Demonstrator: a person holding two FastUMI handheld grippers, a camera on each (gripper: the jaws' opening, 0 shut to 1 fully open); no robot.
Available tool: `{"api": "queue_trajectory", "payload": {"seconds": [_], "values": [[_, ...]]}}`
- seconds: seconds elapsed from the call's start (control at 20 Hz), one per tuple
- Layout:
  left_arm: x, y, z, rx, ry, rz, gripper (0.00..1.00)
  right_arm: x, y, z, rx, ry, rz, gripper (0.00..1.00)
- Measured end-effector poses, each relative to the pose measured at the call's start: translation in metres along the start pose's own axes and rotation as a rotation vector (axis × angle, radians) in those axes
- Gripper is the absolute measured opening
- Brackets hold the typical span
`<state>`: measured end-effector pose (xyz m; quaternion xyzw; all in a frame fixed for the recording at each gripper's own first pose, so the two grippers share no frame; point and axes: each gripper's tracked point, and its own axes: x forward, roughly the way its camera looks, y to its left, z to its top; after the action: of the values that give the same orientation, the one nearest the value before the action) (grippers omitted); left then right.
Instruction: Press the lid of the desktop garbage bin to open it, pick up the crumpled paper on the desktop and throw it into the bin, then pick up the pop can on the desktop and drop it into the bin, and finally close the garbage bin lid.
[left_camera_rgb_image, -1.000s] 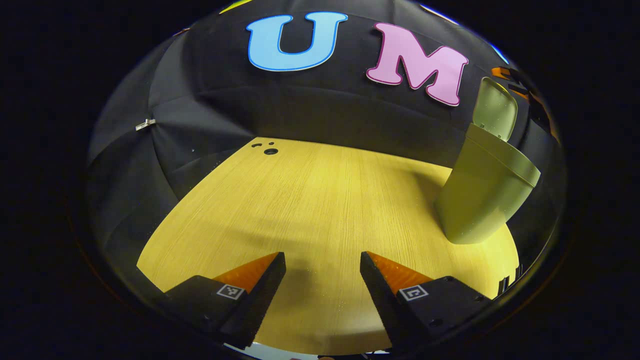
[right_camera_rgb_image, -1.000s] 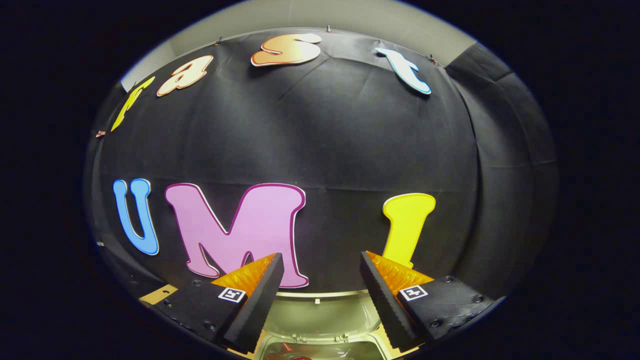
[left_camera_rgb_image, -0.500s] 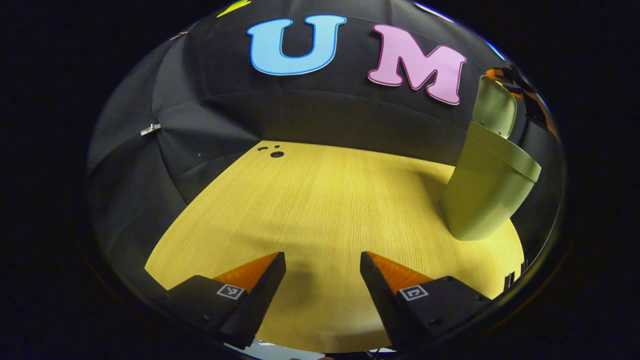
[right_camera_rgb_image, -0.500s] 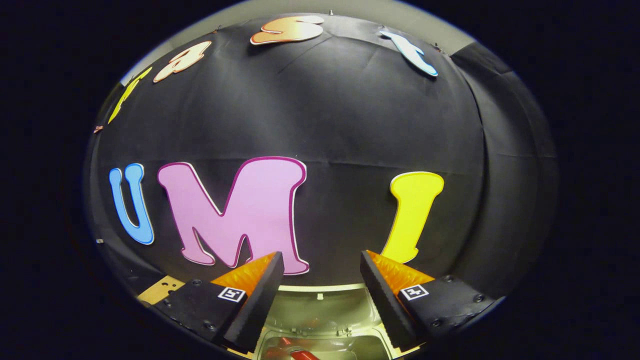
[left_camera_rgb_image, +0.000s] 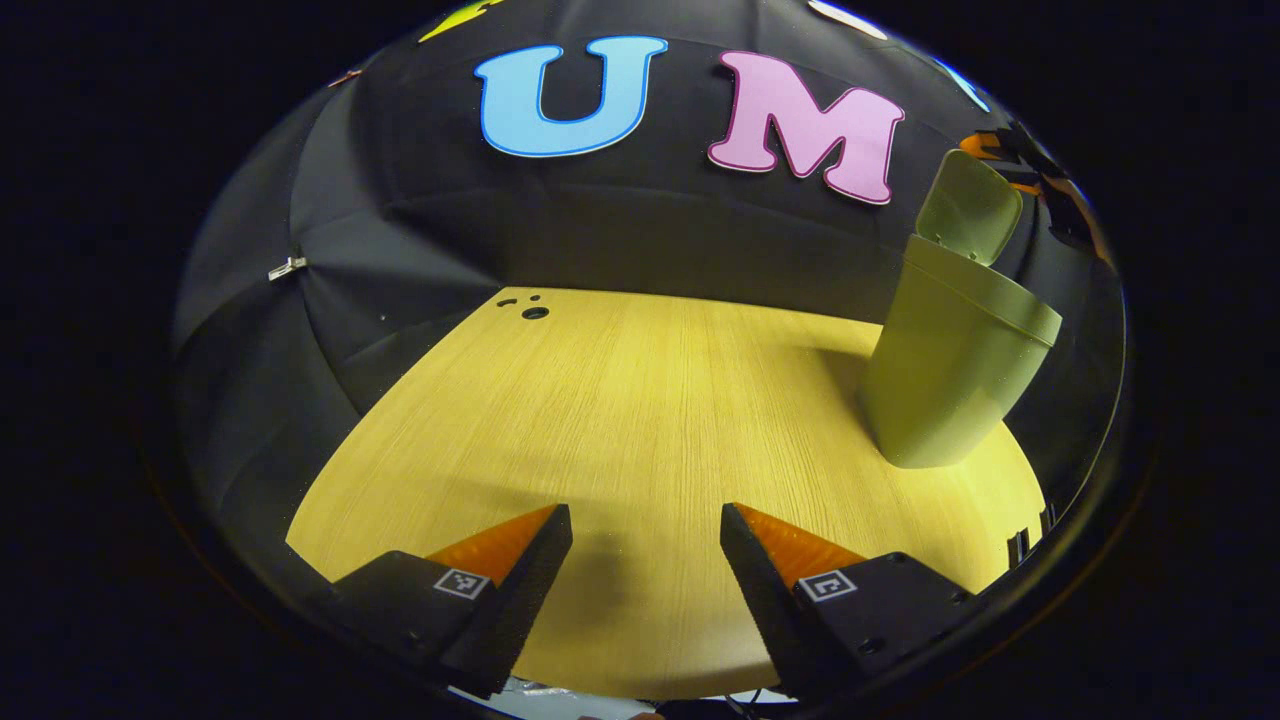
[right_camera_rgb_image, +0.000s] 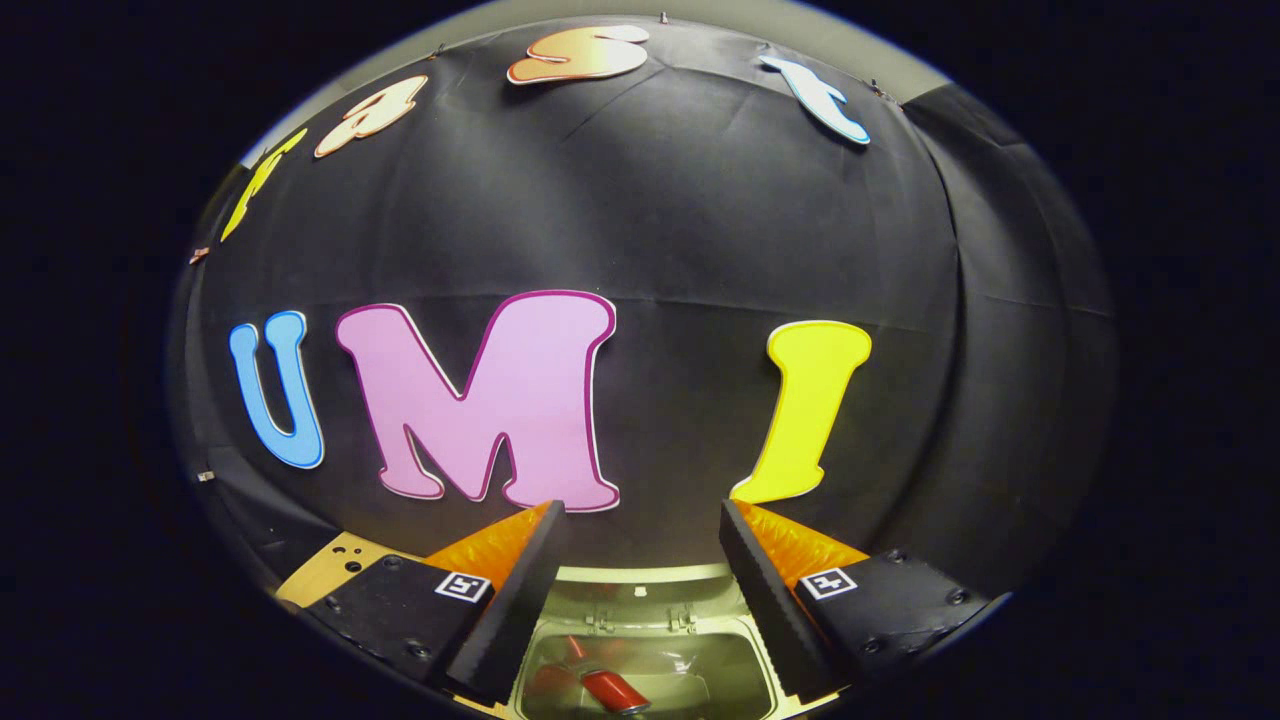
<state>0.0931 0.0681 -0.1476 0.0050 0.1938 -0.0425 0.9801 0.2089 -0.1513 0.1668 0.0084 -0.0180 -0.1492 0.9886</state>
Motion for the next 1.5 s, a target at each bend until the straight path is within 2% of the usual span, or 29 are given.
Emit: {"api": "queue_trajectory", "payload": {"seconds": [0.05,0.3,0.45,0.95,1.25,1.5], "values": [[-0.002,0.0,-0.002,0.006,0.0,-0.004,0.99,-0.008,-0.001,-0.005,0.004,0.007,-0.003,0.96],[-0.009,0.0,0.002,-0.002,-0.013,-0.035,0.96,-0.052,-0.005,-0.046,-0.031,0.044,-0.022,0.98],[-0.01,-0.003,0.006,0.018,-0.021,-0.057,0.96,-0.072,-0.005,-0.087,-0.035,0.125,-0.021,0.98],[-0.016,-0.022,0.017,0.054,-0.045,-0.127,0.96,-0.099,0.003,-0.175,0.027,0.286,-0.04,1.0],[-0.021,-0.023,0.029,0.027,-0.069,-0.161,0.96,-0.096,0.004,-0.184,0.032,0.296,-0.049,1.0],[-0.028,-0.013,0.036,0.02,-0.099,-0.157,0.96,-0.1,0.003,-0.174,0.025,0.233,-0.043,1.0]]}}
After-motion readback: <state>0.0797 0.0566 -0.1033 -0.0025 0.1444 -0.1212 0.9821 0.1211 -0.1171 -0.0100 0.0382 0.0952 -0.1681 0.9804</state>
